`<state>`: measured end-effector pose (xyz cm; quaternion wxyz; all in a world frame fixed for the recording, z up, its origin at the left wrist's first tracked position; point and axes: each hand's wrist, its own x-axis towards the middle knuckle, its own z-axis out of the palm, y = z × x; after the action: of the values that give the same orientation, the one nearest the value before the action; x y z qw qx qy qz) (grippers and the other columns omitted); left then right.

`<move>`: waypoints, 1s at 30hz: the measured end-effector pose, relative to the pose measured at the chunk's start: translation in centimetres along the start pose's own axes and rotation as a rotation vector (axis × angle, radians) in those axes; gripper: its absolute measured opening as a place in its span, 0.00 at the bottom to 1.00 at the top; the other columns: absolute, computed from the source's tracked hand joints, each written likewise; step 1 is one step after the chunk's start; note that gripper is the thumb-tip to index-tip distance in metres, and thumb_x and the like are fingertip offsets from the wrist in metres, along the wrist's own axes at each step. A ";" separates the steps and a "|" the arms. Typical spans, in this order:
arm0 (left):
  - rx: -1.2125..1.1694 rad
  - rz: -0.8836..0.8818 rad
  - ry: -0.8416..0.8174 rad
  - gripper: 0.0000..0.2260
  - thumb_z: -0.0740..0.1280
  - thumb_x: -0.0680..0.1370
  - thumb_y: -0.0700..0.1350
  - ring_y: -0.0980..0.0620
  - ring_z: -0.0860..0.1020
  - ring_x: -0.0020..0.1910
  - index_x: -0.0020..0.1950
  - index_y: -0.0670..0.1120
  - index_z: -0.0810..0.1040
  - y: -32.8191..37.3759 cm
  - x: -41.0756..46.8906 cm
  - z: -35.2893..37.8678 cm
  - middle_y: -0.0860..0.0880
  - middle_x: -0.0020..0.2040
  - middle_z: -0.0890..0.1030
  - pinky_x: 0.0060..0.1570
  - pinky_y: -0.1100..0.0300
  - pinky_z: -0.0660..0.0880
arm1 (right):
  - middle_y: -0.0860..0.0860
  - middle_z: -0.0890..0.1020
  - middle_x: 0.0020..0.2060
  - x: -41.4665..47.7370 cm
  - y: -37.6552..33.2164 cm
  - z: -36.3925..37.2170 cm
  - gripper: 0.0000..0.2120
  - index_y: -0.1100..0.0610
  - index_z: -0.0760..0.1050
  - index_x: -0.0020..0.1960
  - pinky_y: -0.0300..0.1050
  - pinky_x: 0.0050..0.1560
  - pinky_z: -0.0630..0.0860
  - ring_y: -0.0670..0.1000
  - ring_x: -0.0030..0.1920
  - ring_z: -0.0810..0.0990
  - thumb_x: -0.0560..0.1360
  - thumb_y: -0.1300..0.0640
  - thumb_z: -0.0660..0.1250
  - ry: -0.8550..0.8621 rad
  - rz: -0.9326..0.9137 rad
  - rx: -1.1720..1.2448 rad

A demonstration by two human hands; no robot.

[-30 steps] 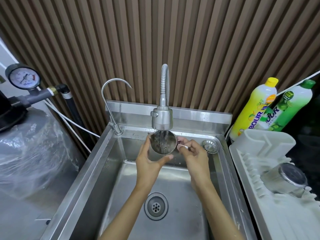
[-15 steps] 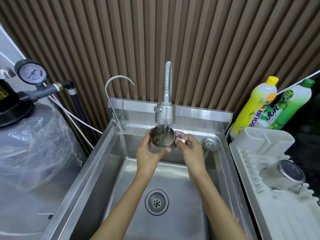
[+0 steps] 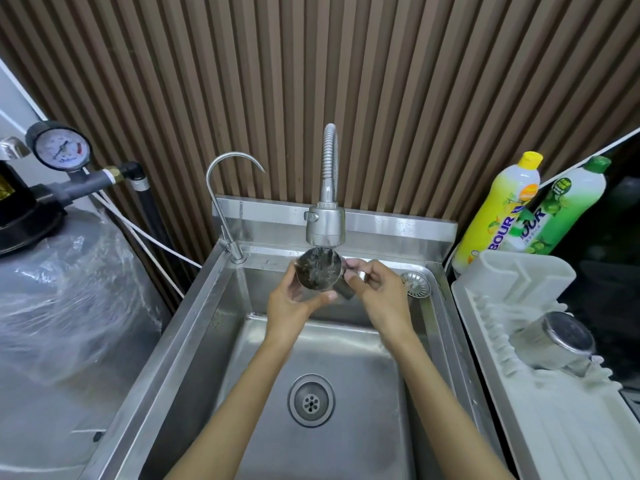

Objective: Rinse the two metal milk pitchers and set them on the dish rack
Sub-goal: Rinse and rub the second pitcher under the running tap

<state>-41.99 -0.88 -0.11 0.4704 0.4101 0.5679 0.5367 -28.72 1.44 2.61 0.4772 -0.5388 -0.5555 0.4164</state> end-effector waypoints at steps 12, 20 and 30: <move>0.058 -0.349 -0.422 0.25 0.52 0.73 0.64 0.49 0.75 0.62 0.63 0.52 0.70 -1.8 2.8 -5.4 0.49 0.61 0.77 0.62 0.56 0.70 | 0.61 0.79 0.51 -0.2 1.0 2.2 0.10 0.64 0.74 0.49 0.57 0.57 0.74 0.60 0.61 0.73 0.71 0.70 0.59 -0.522 -0.699 -0.887; 0.123 -0.391 -0.410 0.14 0.66 0.75 0.47 0.55 0.82 0.41 0.58 0.42 0.77 -3.9 1.9 -1.5 0.51 0.40 0.86 0.41 0.64 0.77 | 0.63 0.74 0.55 -3.1 3.4 -1.7 0.07 0.63 0.74 0.48 0.55 0.40 0.79 0.64 0.56 0.75 0.70 0.68 0.63 -0.487 -0.678 -0.946; 0.173 0.002 -0.612 0.25 0.79 0.58 0.46 0.51 0.81 0.48 0.52 0.55 0.76 -2.5 -3.5 16.8 0.51 0.48 0.83 0.44 0.64 0.77 | 0.46 0.77 0.56 -5.9 2.4 -17.3 0.35 0.54 0.63 0.69 0.23 0.45 0.69 0.46 0.57 0.77 0.67 0.52 0.74 0.120 0.245 -0.154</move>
<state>-24.76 -0.70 -1.97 0.5823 0.5916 0.4432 0.3383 -11.56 -5.15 3.16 0.4126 -0.6614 -0.4863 0.3948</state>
